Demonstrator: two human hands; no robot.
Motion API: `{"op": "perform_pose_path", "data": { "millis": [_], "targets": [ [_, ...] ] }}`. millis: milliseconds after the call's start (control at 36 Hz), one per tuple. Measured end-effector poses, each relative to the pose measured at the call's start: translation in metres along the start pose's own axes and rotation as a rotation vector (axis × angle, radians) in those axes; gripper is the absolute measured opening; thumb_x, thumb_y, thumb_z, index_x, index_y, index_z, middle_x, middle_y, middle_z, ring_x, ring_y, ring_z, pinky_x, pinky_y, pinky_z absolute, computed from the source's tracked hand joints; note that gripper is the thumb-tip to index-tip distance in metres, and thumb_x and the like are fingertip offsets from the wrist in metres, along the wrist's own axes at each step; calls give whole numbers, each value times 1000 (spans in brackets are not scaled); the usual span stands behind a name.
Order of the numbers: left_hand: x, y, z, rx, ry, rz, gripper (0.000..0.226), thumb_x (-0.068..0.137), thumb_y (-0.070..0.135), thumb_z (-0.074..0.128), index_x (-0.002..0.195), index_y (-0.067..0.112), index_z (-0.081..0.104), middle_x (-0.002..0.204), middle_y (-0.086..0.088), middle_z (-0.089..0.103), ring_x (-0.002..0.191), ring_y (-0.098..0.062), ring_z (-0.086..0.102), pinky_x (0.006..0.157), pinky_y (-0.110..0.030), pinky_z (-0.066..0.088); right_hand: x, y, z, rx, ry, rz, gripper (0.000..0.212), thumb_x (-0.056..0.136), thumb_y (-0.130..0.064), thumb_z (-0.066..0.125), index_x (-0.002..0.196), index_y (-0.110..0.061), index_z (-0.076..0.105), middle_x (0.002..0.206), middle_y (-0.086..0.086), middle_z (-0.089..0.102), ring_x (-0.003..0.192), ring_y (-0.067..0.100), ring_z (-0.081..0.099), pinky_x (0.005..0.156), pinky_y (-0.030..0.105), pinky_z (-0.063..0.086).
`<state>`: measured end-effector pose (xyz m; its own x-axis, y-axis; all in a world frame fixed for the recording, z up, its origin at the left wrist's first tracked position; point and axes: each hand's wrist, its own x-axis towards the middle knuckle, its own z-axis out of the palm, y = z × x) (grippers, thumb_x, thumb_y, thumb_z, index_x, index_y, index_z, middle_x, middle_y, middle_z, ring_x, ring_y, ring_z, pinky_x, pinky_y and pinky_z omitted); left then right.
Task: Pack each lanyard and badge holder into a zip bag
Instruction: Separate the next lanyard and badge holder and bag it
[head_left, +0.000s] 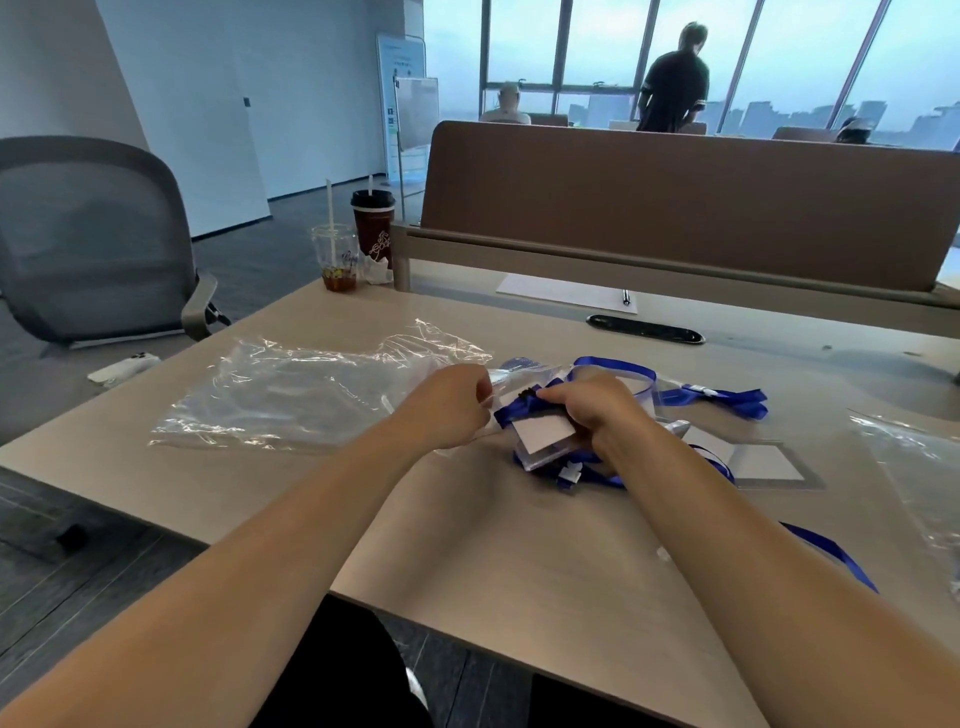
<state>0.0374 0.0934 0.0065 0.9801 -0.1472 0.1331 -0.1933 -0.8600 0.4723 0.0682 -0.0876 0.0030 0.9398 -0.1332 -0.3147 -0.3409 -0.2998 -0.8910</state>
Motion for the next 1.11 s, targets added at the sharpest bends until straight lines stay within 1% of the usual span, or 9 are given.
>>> {"op": "perform_pose_path", "data": {
  "millis": [56, 139, 222, 333, 444, 639, 778, 917, 1111],
  "targets": [
    [0, 2, 0, -14, 3, 20, 15, 89, 11, 59, 78, 20, 54, 78, 10, 52, 72, -8, 48, 60, -21, 34, 0, 0, -1, 1, 18, -3, 48, 84, -25, 79, 119, -10, 50, 97, 12, 70, 72, 22, 70, 39, 22, 48],
    [-1, 4, 0, -19, 22, 22, 25, 90, 13, 59, 71, 26, 48, 74, 11, 50, 68, -6, 45, 57, -20, 32, 3, 1, 1, 48, 18, 11, 51, 82, -23, 80, 121, -10, 49, 98, 13, 71, 73, 23, 72, 40, 22, 48],
    [-2, 5, 0, -31, 4, 6, 26, 89, 11, 59, 70, 25, 47, 74, 8, 52, 69, -11, 47, 57, -22, 33, 7, 3, 2, 112, 28, 18, 47, 83, -19, 79, 120, -9, 52, 98, 14, 72, 76, 26, 73, 46, 27, 53],
    [-4, 8, -1, -48, -31, -15, 18, 90, 15, 58, 74, 21, 52, 79, 4, 55, 73, -14, 50, 60, -25, 36, 13, 5, 4, 177, 58, 32, 46, 82, -19, 80, 119, -10, 55, 100, 14, 71, 84, 29, 73, 65, 41, 63],
    [-5, 13, -5, -109, -30, -27, 11, 90, 14, 57, 86, 7, 63, 86, -6, 63, 77, -19, 56, 64, -28, 41, 13, 5, 10, 169, 128, -4, 48, 81, -29, 80, 119, -13, 55, 100, 11, 69, 83, 27, 71, 57, 35, 61],
    [-1, 13, -6, -219, -24, -50, 18, 89, 13, 59, 71, 19, 57, 78, 4, 57, 73, -15, 53, 66, -29, 43, 10, 6, 14, 315, 82, 7, 40, 83, -28, 78, 114, -14, 57, 105, 15, 69, 88, 34, 71, 64, 52, 62],
    [0, 13, -8, -235, -5, -54, 17, 88, 13, 61, 72, 17, 58, 76, 4, 58, 67, -10, 53, 60, -25, 41, 6, 5, 15, 378, 9, 46, 31, 93, -23, 68, 119, -12, 55, 108, 14, 70, 89, 32, 72, 72, 51, 62],
    [0, 13, -8, -259, -10, -74, 11, 86, 15, 63, 75, 15, 63, 82, -1, 61, 74, -18, 58, 72, -36, 53, 3, 6, 17, 415, -35, 78, 35, 92, -16, 67, 124, -12, 53, 108, 15, 70, 92, 33, 72, 78, 49, 62],
    [0, 13, -11, -291, -3, -107, 15, 83, 13, 62, 69, 17, 60, 78, -1, 59, 75, -20, 57, 80, -47, 57, -8, 1, 11, 456, -75, 80, 26, 94, -3, 57, 119, -7, 53, 107, 18, 70, 90, 32, 73, 78, 49, 62]
  ]
}}
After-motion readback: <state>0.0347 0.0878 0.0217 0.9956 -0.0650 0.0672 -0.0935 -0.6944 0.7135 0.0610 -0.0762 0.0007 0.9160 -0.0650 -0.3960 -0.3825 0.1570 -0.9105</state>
